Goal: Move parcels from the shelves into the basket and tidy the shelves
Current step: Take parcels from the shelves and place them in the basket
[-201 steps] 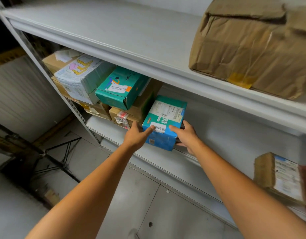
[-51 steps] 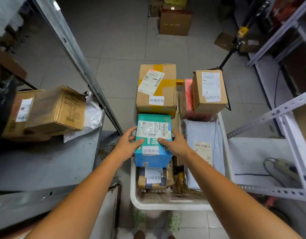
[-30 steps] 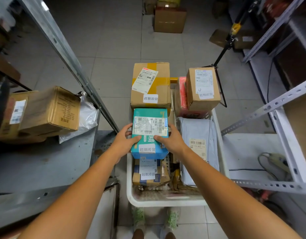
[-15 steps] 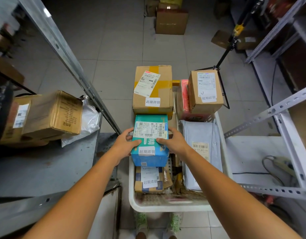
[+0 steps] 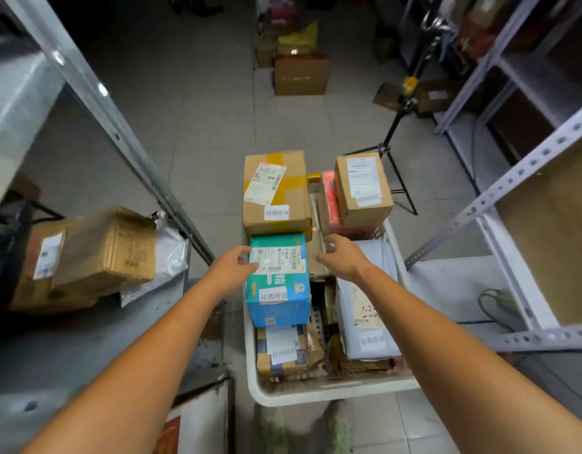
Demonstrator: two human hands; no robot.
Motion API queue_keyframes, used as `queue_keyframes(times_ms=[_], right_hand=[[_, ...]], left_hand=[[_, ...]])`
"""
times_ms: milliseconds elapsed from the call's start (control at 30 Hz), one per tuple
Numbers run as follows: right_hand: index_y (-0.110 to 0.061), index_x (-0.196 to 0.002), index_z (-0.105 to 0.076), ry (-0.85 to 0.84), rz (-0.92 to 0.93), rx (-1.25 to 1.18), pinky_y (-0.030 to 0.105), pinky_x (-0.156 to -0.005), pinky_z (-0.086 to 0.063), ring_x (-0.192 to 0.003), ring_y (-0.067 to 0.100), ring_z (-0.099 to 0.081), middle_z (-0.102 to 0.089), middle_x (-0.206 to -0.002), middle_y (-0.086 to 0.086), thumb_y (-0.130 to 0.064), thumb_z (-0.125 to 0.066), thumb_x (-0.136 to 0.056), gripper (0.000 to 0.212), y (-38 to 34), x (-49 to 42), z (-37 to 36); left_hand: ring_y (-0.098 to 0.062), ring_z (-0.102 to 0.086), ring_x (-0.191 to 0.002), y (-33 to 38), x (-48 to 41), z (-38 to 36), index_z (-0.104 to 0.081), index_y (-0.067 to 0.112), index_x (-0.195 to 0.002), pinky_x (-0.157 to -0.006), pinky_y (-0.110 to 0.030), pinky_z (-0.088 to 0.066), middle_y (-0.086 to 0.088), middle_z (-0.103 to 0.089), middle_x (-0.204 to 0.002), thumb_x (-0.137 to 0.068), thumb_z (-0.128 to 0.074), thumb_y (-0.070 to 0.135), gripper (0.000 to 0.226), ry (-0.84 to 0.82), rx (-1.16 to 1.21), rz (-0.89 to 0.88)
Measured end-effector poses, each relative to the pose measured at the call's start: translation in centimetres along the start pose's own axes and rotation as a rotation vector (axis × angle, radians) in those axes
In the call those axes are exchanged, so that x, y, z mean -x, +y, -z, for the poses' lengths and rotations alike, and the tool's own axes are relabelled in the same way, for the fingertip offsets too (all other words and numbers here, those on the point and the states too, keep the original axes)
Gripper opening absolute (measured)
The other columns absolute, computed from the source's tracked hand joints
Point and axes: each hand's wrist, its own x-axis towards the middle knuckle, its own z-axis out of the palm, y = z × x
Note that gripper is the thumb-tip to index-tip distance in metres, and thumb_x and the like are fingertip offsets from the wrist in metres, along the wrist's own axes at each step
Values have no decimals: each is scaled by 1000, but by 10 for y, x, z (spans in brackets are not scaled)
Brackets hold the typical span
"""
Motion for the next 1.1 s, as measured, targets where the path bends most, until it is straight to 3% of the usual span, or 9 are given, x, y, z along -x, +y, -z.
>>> queue_keyframes(times_ms=[200, 367, 533, 700, 800, 967, 1100], right_hand=[[-15, -128, -57, 128, 10, 82, 35, -96, -47, -121, 26, -56, -62, -129, 8, -33, -65, -93, 40, -3, 59, 66], [-13, -144, -44, 253, -19, 109, 38, -103, -43, -128, 28, -51, -53, -142, 10, -38, -63, -94, 59, 15, 123, 118], [-12, -145, -44, 364, -69, 100, 36, -104, -42, -130, 29, -49, -51, -144, 12, -34, -62, -95, 58, 58, 206, 164], [-14, -144, -44, 478, -142, 91, 38, -103, -44, -125, 29, -53, -52, -142, 10, -37, -61, -94, 58, 130, 302, 194], [-15, -143, -46, 515, -200, 85, 38, -102, -45, -125, 29, -53, -51, -143, 9, -39, -61, -93, 57, 184, 364, 206], [-13, -146, -43, 614, -353, 17, 30, -99, -41, -129, 30, -50, -50, -145, 11, -40, -59, -95, 60, 276, 459, 215], [-16, -142, -47, 708, -472, -52, 32, -100, -42, -126, 31, -53, -57, -137, 12, -39, -60, -94, 55, 341, 524, 213]], left_hand=[[-26, -56, -119, 65, 22, 19, -44, 24, -143, -96, -38, -48, -8, -54, -138, -95, -60, 32, 51, -38, -347, -196], [-26, -54, -124, 135, 62, 4, -46, 22, -143, -96, -31, -43, -9, -54, -139, -95, -59, 35, 51, -52, -582, -395], [-26, -57, -120, 200, 115, -39, -50, 23, -138, -96, -33, -46, -7, -60, -133, -92, -59, 29, 48, -54, -742, -593], [-29, -55, -120, 241, 180, -111, -48, 30, -137, -97, -35, -44, -6, -59, -133, -87, -54, 48, 53, -81, -890, -710], [-28, -57, -116, 259, 225, -171, -47, 24, -139, -88, -31, -45, -5, -59, -130, -94, -57, 38, 48, -153, -948, -804], [-26, -57, -115, 289, 297, -276, -41, 26, -145, -92, -32, -47, -6, -56, -137, -97, -54, 38, 51, -308, -1027, -971], [-26, -54, -122, 310, 350, -356, -41, 26, -145, -95, -30, -42, -4, -52, -142, -97, -53, 38, 51, -395, -1089, -1115]])
